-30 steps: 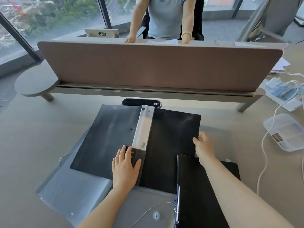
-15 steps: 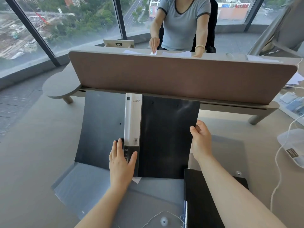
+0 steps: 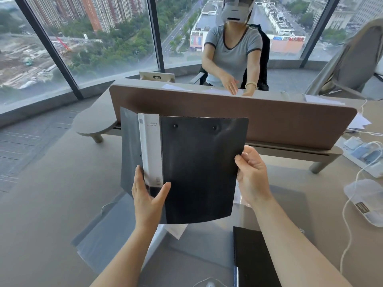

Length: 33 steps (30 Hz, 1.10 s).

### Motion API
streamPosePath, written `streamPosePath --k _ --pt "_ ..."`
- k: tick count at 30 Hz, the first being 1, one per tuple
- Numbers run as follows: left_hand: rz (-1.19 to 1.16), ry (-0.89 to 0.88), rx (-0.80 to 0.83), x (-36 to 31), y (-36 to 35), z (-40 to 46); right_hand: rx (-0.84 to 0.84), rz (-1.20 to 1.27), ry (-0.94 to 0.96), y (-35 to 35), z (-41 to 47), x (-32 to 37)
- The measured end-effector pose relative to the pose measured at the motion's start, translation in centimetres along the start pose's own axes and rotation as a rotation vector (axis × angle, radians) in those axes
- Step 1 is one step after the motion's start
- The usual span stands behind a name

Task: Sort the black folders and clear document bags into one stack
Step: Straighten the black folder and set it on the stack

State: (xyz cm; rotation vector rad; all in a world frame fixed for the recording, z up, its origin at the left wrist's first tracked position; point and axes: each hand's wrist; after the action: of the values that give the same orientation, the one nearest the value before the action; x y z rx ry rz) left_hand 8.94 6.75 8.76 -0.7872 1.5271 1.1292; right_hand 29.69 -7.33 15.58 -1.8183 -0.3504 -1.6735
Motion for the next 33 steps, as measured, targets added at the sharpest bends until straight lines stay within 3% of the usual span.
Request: streamPosePath --k 6,14,23,33 --pt "-0.223 -0.01 0.054 -3.1 1.1 0.1 0.101 0.098 0.035 -1.1 -1.4 3.8" --pt "-0.349 -0.01 0.211 -6.6 2.1 -1.2 0.052 0.098 0.052 -0.4 -2.6 6.0" --pt "-0.395 0.175 0.362 -6.1 -1.3 -4.8 -0.268 -0.233 0.061 3.9 -5.5 4.9" --pt "-0.281 0.413 0.533 -2.5 -8.0 -11.0 -0.48 -0.426 -0.139 12.8 -10.3 1.9"
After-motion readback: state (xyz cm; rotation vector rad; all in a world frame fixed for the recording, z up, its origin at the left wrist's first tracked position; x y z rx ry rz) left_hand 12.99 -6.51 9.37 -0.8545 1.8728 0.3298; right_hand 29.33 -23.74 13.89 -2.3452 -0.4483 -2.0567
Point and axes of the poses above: each hand's wrist, its own z-axis towards the middle knuckle, its own y-axis out of the back of the hand, x = y × z
